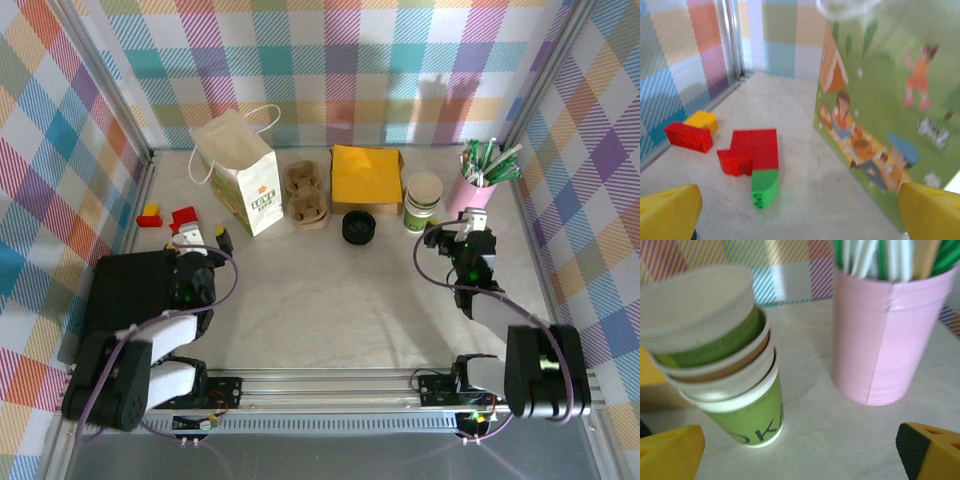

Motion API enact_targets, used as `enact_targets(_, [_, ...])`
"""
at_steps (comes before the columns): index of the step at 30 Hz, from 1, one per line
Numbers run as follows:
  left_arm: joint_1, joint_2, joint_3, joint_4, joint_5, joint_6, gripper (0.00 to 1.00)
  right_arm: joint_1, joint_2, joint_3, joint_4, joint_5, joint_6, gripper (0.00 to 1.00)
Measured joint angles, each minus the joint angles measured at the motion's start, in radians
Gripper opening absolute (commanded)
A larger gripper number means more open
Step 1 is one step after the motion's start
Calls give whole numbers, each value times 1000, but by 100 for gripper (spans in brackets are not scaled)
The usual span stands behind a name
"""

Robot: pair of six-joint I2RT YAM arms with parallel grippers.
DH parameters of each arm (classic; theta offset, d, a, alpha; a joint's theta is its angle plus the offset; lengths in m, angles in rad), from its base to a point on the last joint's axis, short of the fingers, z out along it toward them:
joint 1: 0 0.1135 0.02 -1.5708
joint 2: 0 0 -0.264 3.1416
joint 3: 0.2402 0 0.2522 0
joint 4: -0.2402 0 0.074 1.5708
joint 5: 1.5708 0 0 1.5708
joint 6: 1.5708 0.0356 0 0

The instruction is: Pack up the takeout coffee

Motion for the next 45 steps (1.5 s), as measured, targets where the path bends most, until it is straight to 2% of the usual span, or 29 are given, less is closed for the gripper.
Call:
enact_targets(5, [-17,-269,62,-298,-42,-76,100,0,-159,90,-335,94,181,99])
enact_targets(9, [-19,-400,220,-622,-56,-212,100,0,-236,227,-605,53,298,99])
enact_targets(14, [-21,-376,462,-946,5,-360,100,0,-193,468,-905,-41,399,99])
enact_targets(20, [-47,-242,657,-1197,212,-430,100,31,71,848,-1222,-91,438,93])
enact_targets(24, [-124,-167,737,-1305,313,-432,100,76,210,996,-1357,-56,436,89])
enact_targets(32, [-309,-80,828,-1382,373,-426,95,90,399,1180,-1484,-13,435,80])
enact_targets(45, [-361,3,831,-1389,401,-420,87,90,551,1300,-1495,11,457,62])
